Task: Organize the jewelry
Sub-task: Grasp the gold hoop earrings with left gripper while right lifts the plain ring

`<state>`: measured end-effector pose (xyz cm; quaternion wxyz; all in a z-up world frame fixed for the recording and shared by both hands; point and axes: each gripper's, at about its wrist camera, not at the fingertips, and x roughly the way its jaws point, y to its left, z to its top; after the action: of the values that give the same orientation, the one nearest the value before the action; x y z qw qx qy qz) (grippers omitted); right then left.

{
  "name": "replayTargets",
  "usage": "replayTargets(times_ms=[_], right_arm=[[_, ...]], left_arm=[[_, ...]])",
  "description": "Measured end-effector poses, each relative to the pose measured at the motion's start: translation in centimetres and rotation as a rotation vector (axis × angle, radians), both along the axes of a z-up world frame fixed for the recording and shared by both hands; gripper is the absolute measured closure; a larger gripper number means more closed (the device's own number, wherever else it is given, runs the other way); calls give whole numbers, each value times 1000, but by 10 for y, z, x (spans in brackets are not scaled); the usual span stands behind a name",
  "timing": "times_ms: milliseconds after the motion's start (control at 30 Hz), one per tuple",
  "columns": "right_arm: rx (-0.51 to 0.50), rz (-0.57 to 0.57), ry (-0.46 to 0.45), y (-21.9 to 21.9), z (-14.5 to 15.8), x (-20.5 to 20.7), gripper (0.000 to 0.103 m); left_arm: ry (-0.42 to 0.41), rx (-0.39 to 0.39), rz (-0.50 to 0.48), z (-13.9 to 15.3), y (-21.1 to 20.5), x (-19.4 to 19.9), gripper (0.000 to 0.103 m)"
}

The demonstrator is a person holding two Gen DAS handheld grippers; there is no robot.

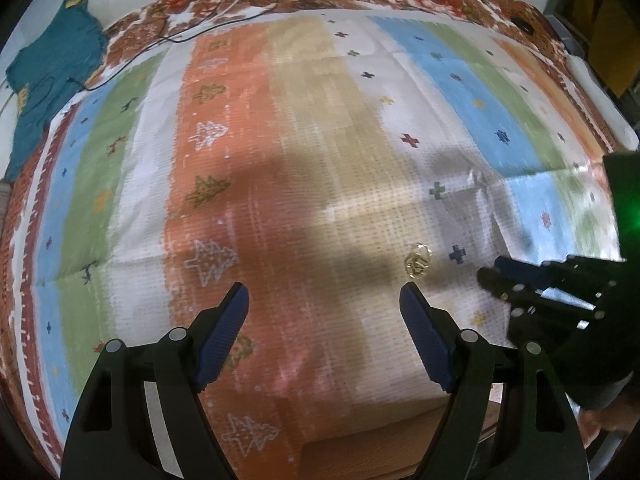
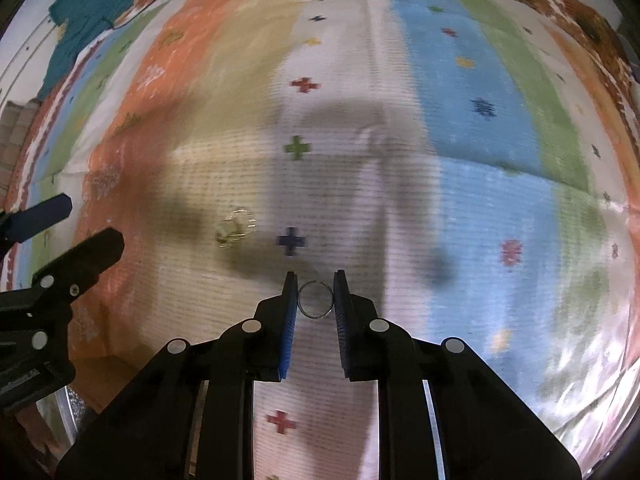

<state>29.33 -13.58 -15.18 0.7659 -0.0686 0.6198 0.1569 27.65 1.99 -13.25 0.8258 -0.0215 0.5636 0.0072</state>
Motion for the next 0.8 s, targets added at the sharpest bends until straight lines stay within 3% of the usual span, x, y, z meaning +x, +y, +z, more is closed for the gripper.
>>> replayTargets(times_ms=[300,800], right_arm=[[-21,-52,-15,-44,11,9,84],[5,-51,-11,-47,11,9,84]], left_arm=[[31,3,-107,-9,-20,9,27],[110,-39,-188,-31,-42,34,37]])
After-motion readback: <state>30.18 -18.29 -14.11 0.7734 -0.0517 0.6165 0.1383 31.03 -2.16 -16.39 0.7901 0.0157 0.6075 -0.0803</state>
